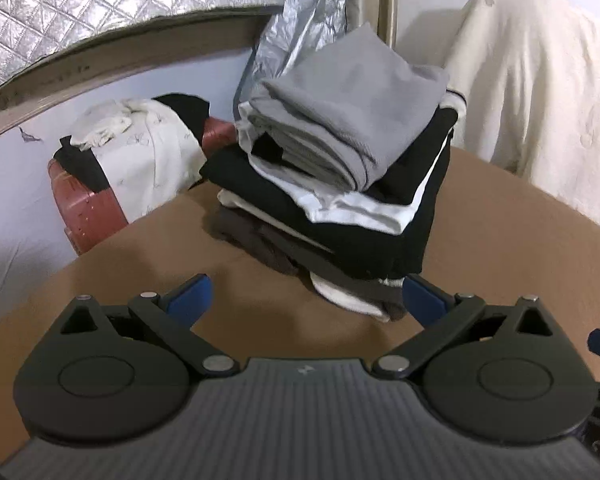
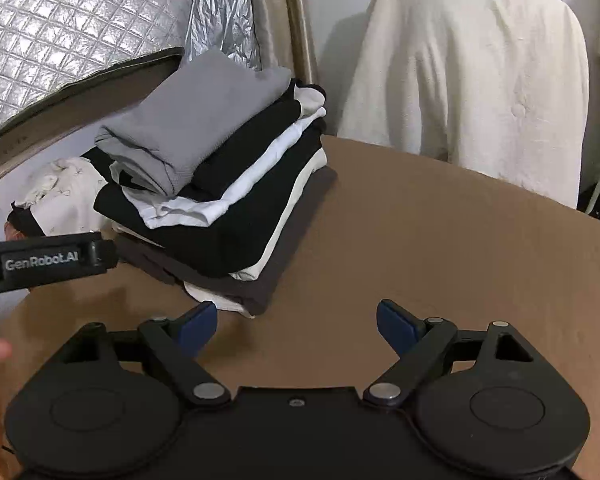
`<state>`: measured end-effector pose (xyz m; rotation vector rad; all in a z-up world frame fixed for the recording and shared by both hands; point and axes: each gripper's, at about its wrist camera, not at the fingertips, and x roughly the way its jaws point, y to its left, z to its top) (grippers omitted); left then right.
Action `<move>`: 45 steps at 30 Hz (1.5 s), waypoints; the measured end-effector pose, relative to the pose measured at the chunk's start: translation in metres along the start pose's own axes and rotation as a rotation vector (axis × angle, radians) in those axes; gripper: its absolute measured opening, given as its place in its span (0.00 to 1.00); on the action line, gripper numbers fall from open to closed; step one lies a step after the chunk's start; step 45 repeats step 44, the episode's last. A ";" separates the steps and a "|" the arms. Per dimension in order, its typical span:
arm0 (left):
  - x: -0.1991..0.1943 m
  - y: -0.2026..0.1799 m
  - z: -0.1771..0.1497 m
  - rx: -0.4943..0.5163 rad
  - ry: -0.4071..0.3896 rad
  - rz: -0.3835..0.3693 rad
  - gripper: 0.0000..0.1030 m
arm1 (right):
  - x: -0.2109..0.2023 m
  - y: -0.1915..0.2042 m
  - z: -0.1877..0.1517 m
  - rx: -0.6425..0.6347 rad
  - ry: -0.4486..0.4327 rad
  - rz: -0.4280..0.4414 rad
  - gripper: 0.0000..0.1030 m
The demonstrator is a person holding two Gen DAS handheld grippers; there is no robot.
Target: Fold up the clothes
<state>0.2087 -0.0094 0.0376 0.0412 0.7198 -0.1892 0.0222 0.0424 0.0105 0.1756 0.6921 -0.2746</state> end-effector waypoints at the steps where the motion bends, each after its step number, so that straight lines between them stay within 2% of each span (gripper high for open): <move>1: 0.001 -0.001 0.000 0.006 0.006 0.007 1.00 | -0.001 0.000 -0.001 0.003 -0.005 -0.003 0.87; 6: 0.000 -0.006 0.001 0.003 0.013 -0.008 1.00 | -0.007 -0.010 -0.002 0.074 -0.017 0.032 0.88; 11: -0.005 -0.015 0.000 0.047 0.000 -0.023 1.00 | -0.014 -0.020 -0.003 0.149 -0.029 0.077 0.88; 16: -0.004 -0.019 0.000 0.066 -0.007 -0.022 1.00 | -0.017 -0.017 -0.004 0.131 -0.038 0.078 0.88; 20: -0.002 -0.013 0.001 0.043 0.007 -0.044 1.00 | -0.015 -0.013 -0.005 0.114 -0.034 0.065 0.88; 27: -0.003 -0.005 0.002 0.030 -0.006 0.002 1.00 | -0.015 -0.015 -0.004 0.138 -0.040 0.085 0.89; 45: -0.002 -0.008 0.002 0.065 -0.009 -0.015 1.00 | -0.012 -0.010 -0.005 0.122 -0.032 0.069 0.89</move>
